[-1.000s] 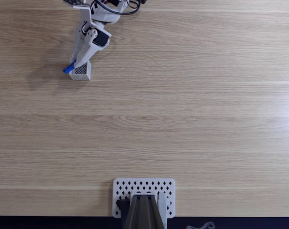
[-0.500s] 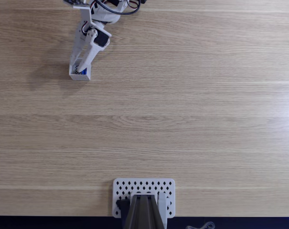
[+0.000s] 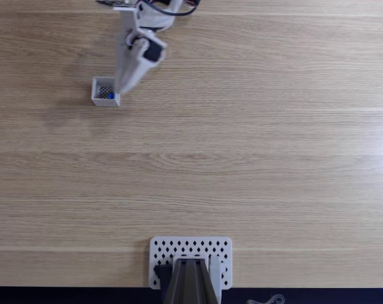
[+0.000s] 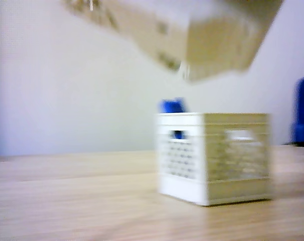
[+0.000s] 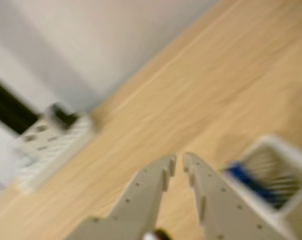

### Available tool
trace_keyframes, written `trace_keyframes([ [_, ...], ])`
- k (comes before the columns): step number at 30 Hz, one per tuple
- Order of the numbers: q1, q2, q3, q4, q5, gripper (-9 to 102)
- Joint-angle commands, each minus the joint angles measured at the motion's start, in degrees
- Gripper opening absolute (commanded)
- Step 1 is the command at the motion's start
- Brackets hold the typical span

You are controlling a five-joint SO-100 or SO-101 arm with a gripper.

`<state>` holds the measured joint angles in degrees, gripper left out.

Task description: Grasp a peg and put it in the crate.

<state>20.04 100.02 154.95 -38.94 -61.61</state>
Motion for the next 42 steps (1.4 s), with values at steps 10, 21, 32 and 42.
trace_keyframes([
  [10, -16.61, 44.03, -0.18, 48.43, 35.16, -1],
  [21, -22.24, 62.49, 0.88, 77.7, 60.21, -1],
  [32, -24.96, 75.85, 8.35, 85.87, 61.7, -1],
  [42, -24.43, 88.33, 20.39, 86.48, 61.79, -1],
])
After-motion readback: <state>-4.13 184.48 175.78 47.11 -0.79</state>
